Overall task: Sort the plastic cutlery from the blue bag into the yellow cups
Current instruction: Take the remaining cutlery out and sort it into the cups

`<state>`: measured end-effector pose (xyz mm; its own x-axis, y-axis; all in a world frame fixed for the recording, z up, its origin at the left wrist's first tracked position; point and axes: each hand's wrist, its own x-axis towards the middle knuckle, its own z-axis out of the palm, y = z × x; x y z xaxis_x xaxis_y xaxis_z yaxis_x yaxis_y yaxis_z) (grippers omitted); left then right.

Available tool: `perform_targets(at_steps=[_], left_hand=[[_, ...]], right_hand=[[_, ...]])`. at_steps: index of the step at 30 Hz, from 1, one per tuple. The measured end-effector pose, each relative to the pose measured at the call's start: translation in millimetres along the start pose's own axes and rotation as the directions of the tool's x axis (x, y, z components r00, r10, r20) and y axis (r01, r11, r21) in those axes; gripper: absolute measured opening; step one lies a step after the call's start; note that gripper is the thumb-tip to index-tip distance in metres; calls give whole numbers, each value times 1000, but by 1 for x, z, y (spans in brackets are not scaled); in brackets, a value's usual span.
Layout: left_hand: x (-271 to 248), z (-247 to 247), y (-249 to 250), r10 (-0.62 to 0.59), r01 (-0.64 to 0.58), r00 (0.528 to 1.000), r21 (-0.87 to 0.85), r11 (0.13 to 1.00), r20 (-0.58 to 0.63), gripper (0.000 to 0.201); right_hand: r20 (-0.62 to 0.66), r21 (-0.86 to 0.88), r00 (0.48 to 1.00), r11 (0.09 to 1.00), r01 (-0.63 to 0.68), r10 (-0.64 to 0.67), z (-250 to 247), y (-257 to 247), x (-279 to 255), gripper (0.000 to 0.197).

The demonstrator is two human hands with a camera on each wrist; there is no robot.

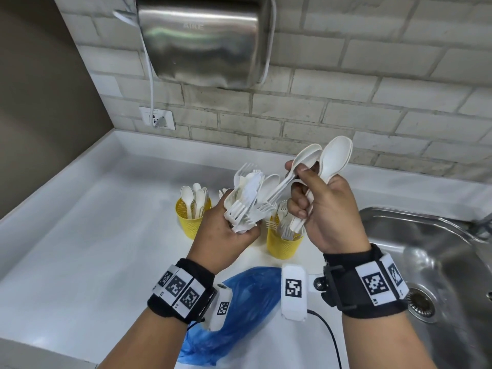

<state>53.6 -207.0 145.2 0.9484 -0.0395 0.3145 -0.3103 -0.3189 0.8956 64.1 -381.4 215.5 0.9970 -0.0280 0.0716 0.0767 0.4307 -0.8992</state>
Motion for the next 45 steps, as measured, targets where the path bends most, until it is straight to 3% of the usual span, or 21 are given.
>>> perform_targets(at_steps=[3, 7, 9, 15, 22, 27, 30, 32, 37, 40, 45], left_hand=[[-1, 1, 2, -12, 12, 1000, -24, 1000, 18, 25], [-2, 2, 4, -20, 22, 999, -57, 998, 34, 23], [-2, 1, 4, -23, 26, 999, -79, 997, 39, 26], [-1, -2, 4, -3, 5, 1000, -61, 998, 30, 29], [6, -7, -5, 71, -71, 997, 12, 997, 0, 34], [7, -16, -13, 128, -123, 991, 146, 982, -29, 52], [7, -20, -9, 146, -139, 988, 127, 982, -45, 54], [6, -21, -5, 192, -179, 980, 206, 962, -47, 57], [4, -19, -7, 244, -227, 968, 205, 952, -63, 48], [3, -18, -8, 238, -225, 970, 189, 956, -50, 45], [3, -17, -9, 214, -200, 976, 222, 954, -42, 46]], right_hand=[[-121, 112, 991, 991, 67, -53, 2, -2, 4, 20], [-363, 213, 925, 957, 199, -111, -2, -9, 10, 23], [-411, 251, 902, 935, 251, -132, -4, -14, 14, 22], [-504, 126, 831, 931, 342, -237, -7, -24, 23, 14], [-270, -40, 912, 950, 309, -308, 6, -6, 14, 27], [-121, 23, 956, 962, 272, -268, 10, 0, 8, 34], [11, -90, 953, 949, 303, -304, 5, -2, 1, 20], [115, -193, 944, 925, 326, -309, 1, -4, -6, 14], [292, -342, 917, 866, 364, -270, -2, -13, -21, 16], [319, -373, 914, 854, 364, -250, -3, -12, -20, 21], [307, -422, 893, 794, 437, -328, -6, -12, -19, 23]])
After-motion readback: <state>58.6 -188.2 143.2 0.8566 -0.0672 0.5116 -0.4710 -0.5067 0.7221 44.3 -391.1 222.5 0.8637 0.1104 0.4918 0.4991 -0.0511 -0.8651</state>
